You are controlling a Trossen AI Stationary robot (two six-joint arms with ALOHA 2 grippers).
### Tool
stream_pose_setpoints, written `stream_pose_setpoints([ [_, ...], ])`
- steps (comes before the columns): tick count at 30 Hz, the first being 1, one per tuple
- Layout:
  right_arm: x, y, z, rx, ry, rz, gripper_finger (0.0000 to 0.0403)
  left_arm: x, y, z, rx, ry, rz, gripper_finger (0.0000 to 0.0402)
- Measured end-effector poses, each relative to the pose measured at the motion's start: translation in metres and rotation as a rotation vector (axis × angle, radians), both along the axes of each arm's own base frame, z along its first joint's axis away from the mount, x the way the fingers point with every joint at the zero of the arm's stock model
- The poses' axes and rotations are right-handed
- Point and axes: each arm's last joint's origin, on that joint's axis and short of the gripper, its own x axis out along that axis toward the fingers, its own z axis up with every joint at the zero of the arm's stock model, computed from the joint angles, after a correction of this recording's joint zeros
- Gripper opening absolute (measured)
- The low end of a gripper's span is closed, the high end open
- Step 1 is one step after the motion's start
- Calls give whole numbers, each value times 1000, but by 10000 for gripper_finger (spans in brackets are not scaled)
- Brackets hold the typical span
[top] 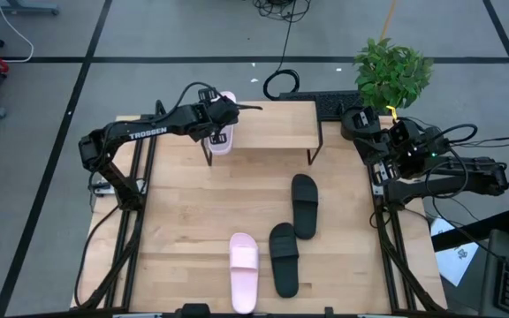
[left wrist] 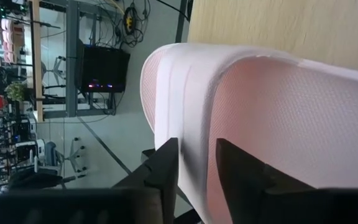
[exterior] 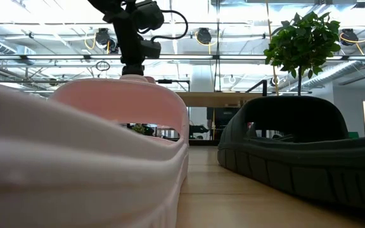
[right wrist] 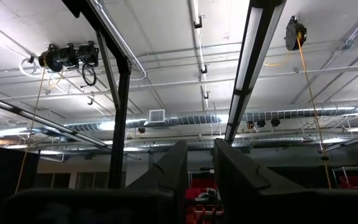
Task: Pick and place slides into the shelf
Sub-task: Put the pink slipper on the shelf
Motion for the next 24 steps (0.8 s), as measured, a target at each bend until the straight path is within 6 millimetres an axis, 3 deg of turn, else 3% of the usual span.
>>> stream_pose_setpoints([
  [12, 0, 0, 0, 0, 0, 0, 70, 4, -8, 1, 12, 5, -15, 145],
  [24, 0, 0, 0, 5, 1, 5, 70, 3, -21, 22, -13, 34, 1, 150],
])
